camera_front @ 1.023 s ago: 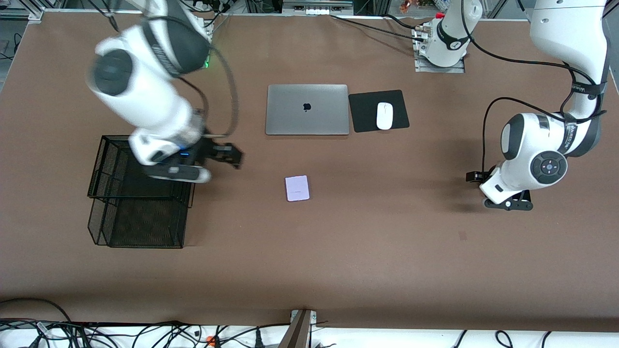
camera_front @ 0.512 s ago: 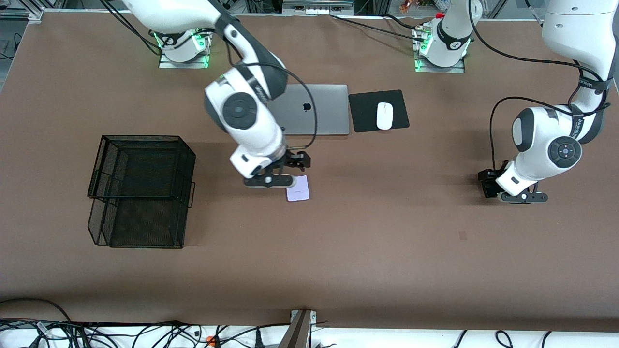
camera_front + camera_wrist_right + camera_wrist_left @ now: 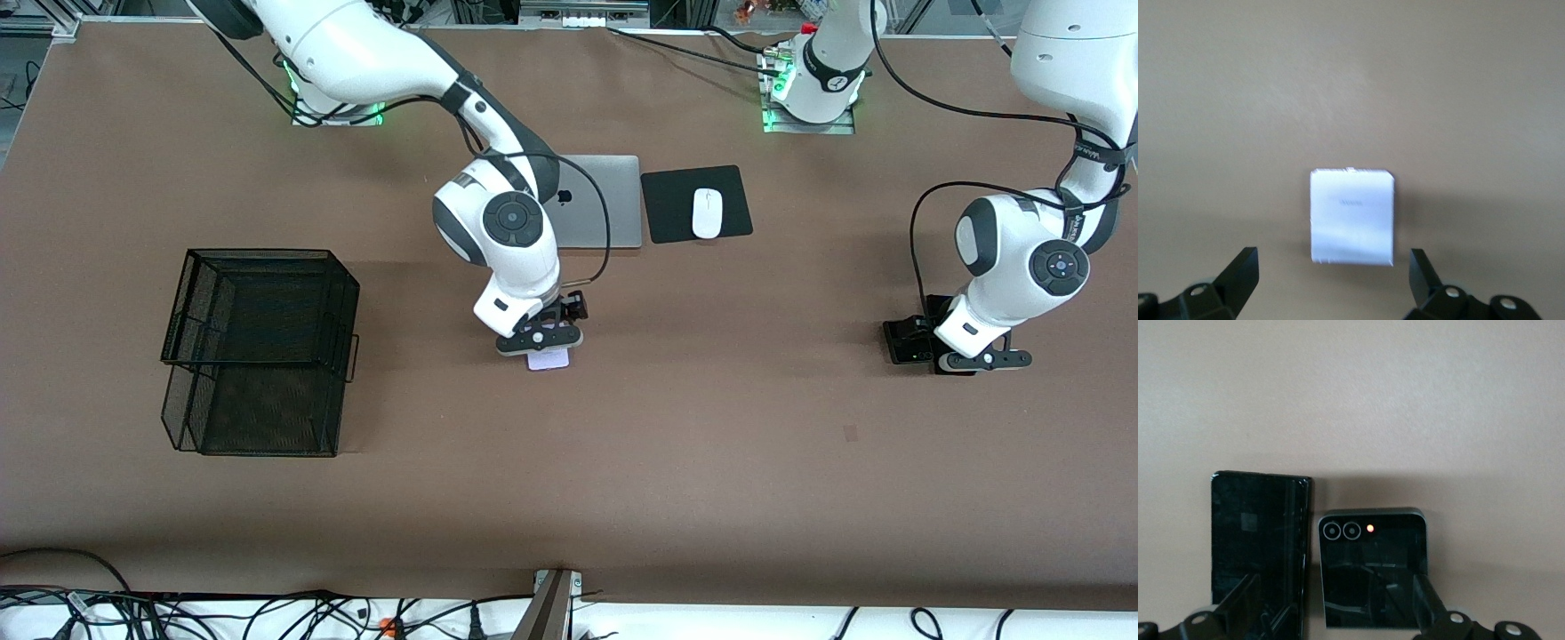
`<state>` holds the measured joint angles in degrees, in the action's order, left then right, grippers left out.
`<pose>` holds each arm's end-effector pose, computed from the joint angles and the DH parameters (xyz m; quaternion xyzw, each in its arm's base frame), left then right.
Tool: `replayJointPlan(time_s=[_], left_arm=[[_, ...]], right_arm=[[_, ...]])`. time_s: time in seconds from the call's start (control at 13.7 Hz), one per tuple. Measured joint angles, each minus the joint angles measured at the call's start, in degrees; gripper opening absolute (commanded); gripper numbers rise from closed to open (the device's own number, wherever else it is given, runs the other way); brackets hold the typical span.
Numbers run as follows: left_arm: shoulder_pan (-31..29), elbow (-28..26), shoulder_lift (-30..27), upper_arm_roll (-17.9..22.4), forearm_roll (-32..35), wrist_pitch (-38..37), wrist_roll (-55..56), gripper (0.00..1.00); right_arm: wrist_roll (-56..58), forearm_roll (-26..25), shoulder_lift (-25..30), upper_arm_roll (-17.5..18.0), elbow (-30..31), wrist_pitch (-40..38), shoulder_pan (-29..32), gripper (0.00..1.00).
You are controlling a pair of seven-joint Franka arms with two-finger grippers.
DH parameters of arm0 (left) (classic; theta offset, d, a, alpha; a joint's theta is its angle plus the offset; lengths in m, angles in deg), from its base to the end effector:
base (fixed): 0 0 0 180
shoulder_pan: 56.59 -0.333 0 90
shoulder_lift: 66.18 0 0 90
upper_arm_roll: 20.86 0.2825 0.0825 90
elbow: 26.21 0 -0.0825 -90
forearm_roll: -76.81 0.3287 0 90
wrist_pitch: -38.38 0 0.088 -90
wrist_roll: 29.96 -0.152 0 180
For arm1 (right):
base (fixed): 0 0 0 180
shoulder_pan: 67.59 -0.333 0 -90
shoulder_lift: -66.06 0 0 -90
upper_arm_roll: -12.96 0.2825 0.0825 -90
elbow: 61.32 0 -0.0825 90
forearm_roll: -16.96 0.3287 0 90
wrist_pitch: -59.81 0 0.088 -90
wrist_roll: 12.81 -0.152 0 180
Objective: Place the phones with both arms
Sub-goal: 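Grasp the white phone with the right gripper while the left grasps the flip phone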
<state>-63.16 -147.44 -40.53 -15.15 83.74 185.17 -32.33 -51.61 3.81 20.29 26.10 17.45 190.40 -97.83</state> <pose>0.5207 0.1164 0.1709 -0.9980 -0.0309 0.0076 0.0541 0.5241 0.4386 0.2203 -0.9954 -0.0701 -0.0562 0.0330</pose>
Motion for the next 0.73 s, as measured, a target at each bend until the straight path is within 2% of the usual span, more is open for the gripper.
replayJointPlan(time_s=[0.44,0.73], left_arm=[[-0.01,-1.58,1.53,-2.54,-0.18,4.07,5.39,1.00],[-0.22,-1.78,1.80,-2.54,-0.18,4.87,5.49,1.00]], right_arm=[[0.04,-5.57,-4.31,-0.26,0.06,3.82,-0.03,1.00],[0.04,-6.28,-5.03,-0.29,0.06,5.39,-0.07,1.00]])
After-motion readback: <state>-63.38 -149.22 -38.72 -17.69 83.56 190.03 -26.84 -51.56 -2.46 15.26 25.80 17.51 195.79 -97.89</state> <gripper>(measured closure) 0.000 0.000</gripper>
